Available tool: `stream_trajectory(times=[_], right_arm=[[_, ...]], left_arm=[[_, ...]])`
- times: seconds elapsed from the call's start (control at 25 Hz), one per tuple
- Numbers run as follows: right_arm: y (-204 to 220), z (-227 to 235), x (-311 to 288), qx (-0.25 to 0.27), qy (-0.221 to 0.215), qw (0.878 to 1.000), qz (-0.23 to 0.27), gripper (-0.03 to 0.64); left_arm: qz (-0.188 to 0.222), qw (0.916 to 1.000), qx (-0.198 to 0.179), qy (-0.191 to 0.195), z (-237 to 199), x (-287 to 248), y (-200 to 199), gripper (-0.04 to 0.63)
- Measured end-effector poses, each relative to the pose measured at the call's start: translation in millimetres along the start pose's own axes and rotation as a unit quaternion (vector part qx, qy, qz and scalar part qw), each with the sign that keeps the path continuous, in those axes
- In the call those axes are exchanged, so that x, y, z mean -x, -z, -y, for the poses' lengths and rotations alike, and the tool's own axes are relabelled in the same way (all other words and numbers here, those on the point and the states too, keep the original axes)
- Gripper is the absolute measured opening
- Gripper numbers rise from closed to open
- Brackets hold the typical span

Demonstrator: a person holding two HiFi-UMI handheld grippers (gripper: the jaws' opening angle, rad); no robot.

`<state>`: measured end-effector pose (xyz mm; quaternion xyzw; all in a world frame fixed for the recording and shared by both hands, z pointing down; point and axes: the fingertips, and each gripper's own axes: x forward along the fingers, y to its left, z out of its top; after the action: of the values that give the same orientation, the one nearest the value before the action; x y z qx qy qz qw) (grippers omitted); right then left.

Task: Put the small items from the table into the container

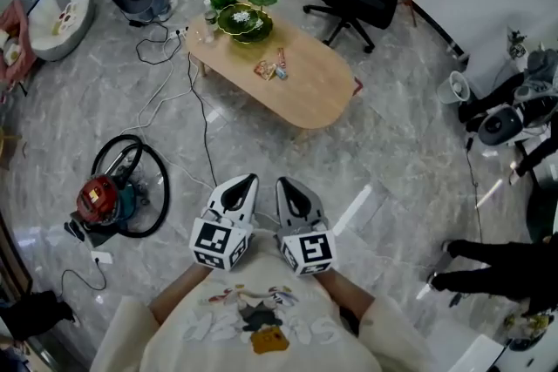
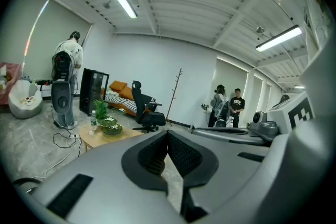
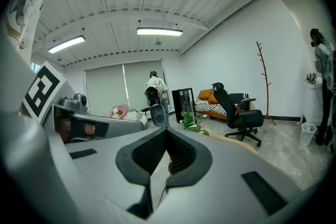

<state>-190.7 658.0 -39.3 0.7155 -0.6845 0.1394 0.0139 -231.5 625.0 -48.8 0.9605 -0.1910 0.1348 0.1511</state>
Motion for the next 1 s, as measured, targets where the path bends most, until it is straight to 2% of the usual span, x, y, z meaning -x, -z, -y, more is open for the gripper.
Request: stream_trajectory(times=[0.24, 0.36, 0.52, 0.64, 0.8, 1.0], right_arm=[[-1, -35, -46, 0.002, 0.002, 1.0, -0.003, 0.002], [0, -33, -60, 0.009, 0.005, 1.0, -0.013, 0.002], [-3, -20, -87, 0.0, 0.014, 1.0, -0.016, 0.002], [-5, 0, -113, -0.006, 0.014, 1.0, -0.024, 0.002], [-21, 43, -163, -0.014, 0.004, 1.0, -0.01, 0.002], [-52, 113, -239, -0.04, -0.018, 0.999, -0.023, 0.002]], left_arm=[[-0.005, 0.9994, 0.032, -0.013, -69, 10, 5, 0.006], [-0.009, 0.999, 0.043, -0.004, -86, 2, 3, 0.006], [-0.019, 0.9991, 0.037, 0.007, -99, -24, -2, 0.006], [-0.027, 0.9989, 0.036, 0.01, -114, -53, -9, 0.006], [-0.033, 0.9989, 0.035, -0.003, -139, -106, -26, 0.006], [-0.042, 0.9987, 0.019, -0.02, -168, -194, -71, 0.006]])
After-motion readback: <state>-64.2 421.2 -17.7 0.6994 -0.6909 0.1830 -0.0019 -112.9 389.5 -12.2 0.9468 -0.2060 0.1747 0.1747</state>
